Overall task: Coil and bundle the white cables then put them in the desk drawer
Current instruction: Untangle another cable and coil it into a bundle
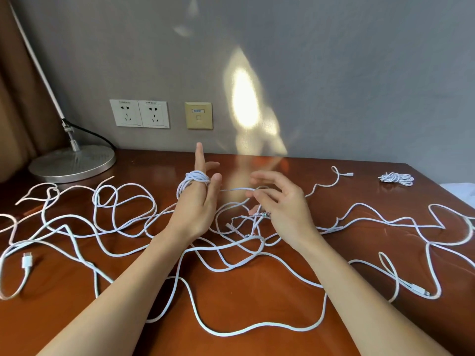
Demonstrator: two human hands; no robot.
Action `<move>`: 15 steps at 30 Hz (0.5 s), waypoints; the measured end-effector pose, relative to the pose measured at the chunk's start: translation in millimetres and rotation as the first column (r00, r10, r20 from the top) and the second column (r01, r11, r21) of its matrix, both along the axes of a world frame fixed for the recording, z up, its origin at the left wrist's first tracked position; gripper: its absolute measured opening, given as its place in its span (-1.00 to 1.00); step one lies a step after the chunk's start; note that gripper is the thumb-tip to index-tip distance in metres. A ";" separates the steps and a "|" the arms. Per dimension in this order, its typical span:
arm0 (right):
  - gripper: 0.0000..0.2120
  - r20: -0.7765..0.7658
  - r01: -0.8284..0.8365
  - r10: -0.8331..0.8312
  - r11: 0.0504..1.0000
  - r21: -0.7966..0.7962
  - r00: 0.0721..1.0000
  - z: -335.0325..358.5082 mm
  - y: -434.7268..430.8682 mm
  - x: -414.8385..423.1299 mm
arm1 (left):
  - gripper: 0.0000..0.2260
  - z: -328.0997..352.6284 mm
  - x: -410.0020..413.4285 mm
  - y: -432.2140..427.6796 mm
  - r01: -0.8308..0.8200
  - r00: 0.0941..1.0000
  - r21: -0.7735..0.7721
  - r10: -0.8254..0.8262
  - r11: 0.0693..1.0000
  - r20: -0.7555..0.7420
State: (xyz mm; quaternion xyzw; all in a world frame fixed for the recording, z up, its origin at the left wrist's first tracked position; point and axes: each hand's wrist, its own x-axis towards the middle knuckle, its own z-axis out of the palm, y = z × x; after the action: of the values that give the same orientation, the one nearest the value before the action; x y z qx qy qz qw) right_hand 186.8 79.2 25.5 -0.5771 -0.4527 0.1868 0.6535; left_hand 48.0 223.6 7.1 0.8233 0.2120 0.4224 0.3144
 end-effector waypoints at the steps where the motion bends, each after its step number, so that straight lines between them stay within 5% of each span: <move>1: -0.69 -0.015 0.006 -0.006 1.000 0.017 1.000 0.5 0.3 -0.4 | -0.36 1.2 -0.1 -1.8 0.000 1.000 0.029 0.000 1.000 -0.027; 9: -0.66 -0.291 -0.026 0.049 0.996 0.083 0.955 5.6 4.6 -0.3 | -0.47 -2.6 -3.5 0.9 0.052 0.985 0.054 -0.043 0.997 -0.165; 15: -0.82 -0.443 -0.152 0.150 0.988 0.033 0.884 9.0 -0.8 2.3 | -0.82 -2.9 -2.4 3.6 -0.074 0.983 0.223 0.108 0.972 -0.146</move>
State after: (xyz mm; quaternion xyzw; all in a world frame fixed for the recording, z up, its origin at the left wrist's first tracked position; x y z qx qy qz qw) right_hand 189.1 78.4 34.5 -0.4833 -0.3350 0.3644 0.7221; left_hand 45.6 227.2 4.3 0.8727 0.2265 0.3907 0.1855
